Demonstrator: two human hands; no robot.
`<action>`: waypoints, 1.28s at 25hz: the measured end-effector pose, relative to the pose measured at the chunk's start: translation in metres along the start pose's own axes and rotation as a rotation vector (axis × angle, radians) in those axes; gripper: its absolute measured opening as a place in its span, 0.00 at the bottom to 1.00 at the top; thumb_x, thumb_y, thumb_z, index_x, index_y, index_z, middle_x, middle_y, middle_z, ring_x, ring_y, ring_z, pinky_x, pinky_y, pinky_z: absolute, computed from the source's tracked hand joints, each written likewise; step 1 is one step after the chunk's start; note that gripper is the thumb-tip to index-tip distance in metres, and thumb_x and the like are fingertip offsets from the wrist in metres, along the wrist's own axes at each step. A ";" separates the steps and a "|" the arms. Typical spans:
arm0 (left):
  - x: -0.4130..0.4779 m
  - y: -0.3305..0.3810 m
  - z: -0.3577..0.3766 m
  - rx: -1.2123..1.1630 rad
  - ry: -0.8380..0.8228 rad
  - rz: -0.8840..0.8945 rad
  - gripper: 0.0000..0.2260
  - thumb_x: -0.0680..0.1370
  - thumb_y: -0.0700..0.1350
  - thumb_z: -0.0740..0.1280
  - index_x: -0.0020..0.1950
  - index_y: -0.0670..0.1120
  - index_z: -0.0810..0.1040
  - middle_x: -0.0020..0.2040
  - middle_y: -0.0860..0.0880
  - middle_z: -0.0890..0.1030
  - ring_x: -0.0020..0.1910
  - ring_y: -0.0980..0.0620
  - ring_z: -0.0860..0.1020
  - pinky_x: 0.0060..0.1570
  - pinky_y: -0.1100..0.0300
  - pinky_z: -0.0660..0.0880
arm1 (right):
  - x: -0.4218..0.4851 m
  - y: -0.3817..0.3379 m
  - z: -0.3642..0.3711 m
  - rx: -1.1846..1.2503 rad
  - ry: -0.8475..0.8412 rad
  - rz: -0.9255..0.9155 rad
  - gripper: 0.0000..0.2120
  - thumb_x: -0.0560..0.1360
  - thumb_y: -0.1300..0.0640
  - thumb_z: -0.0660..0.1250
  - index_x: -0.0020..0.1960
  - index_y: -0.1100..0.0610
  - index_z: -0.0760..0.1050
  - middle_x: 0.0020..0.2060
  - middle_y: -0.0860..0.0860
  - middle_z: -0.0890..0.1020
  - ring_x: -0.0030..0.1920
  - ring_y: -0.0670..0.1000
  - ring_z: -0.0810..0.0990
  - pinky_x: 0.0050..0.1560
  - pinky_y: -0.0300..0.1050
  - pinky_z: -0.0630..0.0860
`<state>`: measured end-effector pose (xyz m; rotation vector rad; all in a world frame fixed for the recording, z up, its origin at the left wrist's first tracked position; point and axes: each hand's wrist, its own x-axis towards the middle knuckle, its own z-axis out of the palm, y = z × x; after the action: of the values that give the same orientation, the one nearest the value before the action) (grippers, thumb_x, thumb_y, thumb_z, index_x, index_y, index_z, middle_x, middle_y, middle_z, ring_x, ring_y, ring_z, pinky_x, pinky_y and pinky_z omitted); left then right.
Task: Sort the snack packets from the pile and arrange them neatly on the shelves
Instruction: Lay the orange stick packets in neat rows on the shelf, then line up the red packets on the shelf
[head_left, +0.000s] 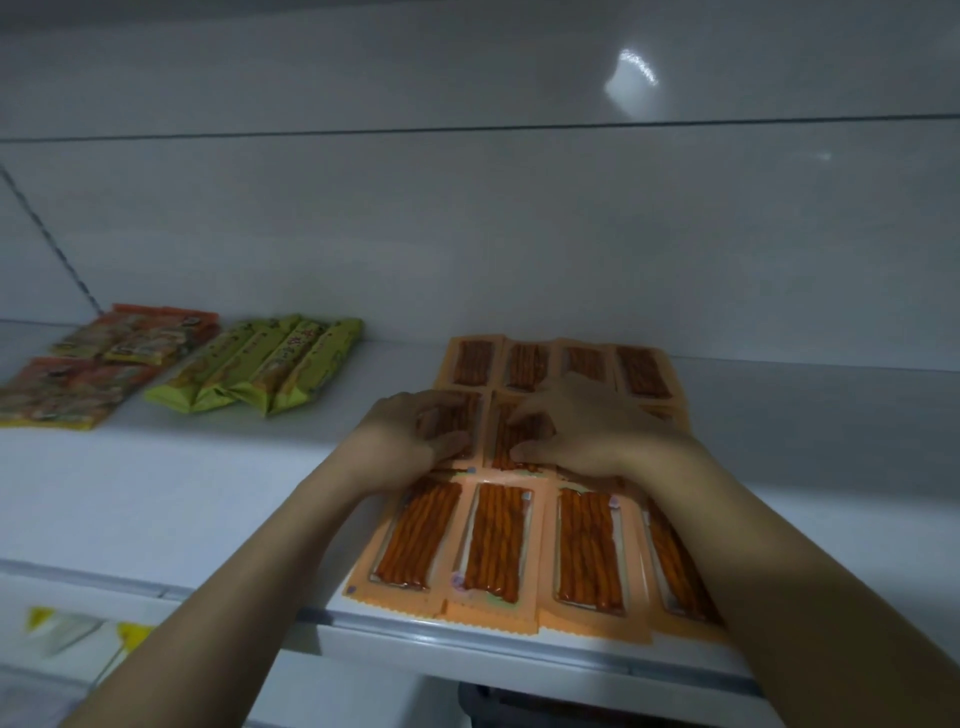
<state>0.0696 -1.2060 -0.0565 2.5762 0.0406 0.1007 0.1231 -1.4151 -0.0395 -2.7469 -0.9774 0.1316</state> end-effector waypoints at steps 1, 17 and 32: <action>0.001 -0.001 0.001 -0.003 0.004 0.005 0.19 0.77 0.52 0.69 0.69 0.54 0.75 0.65 0.47 0.77 0.62 0.48 0.75 0.51 0.63 0.66 | 0.000 0.000 0.000 0.006 -0.009 0.000 0.20 0.75 0.42 0.68 0.65 0.47 0.76 0.59 0.50 0.76 0.62 0.52 0.73 0.58 0.47 0.72; -0.078 -0.096 -0.115 0.370 0.266 -0.011 0.36 0.71 0.71 0.52 0.68 0.51 0.75 0.60 0.47 0.81 0.62 0.44 0.75 0.60 0.52 0.71 | 0.068 -0.160 -0.037 -0.130 0.149 -0.131 0.37 0.72 0.35 0.67 0.76 0.43 0.59 0.71 0.52 0.68 0.69 0.56 0.67 0.67 0.51 0.65; -0.339 -0.311 -0.272 0.458 0.500 -0.468 0.27 0.78 0.66 0.59 0.73 0.54 0.69 0.71 0.51 0.73 0.71 0.49 0.67 0.68 0.49 0.66 | 0.125 -0.529 0.070 0.003 0.089 -0.544 0.36 0.74 0.34 0.64 0.77 0.46 0.60 0.73 0.52 0.66 0.72 0.56 0.64 0.69 0.53 0.63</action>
<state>-0.2928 -0.8154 -0.0146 2.8358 0.9407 0.6136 -0.1152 -0.9256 0.0174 -2.3540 -1.6408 -0.0796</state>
